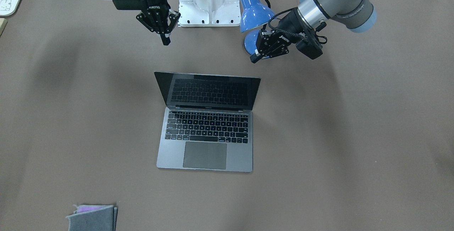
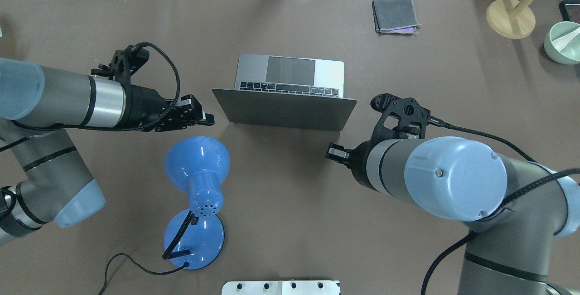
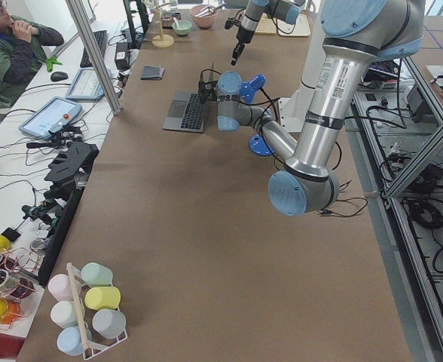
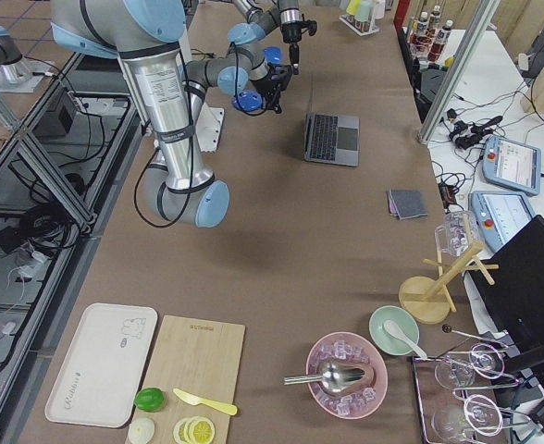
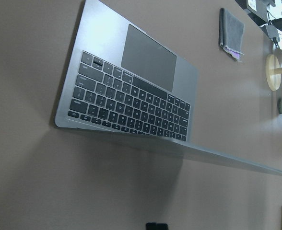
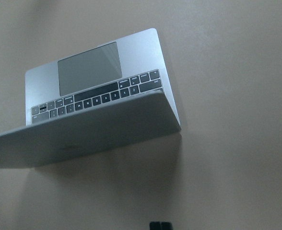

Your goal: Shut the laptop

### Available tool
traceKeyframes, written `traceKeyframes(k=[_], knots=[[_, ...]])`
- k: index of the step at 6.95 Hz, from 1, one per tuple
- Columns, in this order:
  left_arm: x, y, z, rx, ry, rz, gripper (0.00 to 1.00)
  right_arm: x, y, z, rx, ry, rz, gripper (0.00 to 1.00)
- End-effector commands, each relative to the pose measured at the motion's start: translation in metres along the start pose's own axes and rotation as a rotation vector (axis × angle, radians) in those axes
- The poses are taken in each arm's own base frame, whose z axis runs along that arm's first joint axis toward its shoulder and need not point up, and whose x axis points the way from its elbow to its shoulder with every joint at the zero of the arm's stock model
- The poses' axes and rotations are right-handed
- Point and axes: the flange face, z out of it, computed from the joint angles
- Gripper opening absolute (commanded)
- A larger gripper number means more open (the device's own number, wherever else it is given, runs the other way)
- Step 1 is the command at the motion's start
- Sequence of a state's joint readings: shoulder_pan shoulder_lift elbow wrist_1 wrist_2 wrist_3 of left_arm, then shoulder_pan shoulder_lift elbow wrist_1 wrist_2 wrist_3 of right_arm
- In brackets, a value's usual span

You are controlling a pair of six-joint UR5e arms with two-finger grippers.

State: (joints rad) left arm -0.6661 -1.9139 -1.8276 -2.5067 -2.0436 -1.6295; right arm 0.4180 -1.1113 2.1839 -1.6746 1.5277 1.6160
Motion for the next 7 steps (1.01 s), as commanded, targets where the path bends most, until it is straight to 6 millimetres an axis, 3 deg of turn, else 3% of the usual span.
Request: traceKeyframes(k=[1, 4, 7], knots=[[0.007, 0.003, 0.003, -0.004, 0.009, 0.001, 0.0, -0.008, -0.019, 0.028, 0.029, -0.011, 0.005, 0.0], [0.01, 0.001, 0.006, -0.002, 0.012, 0.002, 0.0, -0.012, -0.04, 0.042, 0.04, 0.012, 0.007, 0.0], [0.015, -0.016, 0.028, 0.055, 0.002, 0.004, 0.0, -0.013, -0.059, 0.04, 0.031, 0.015, 0.003, 0.0]])
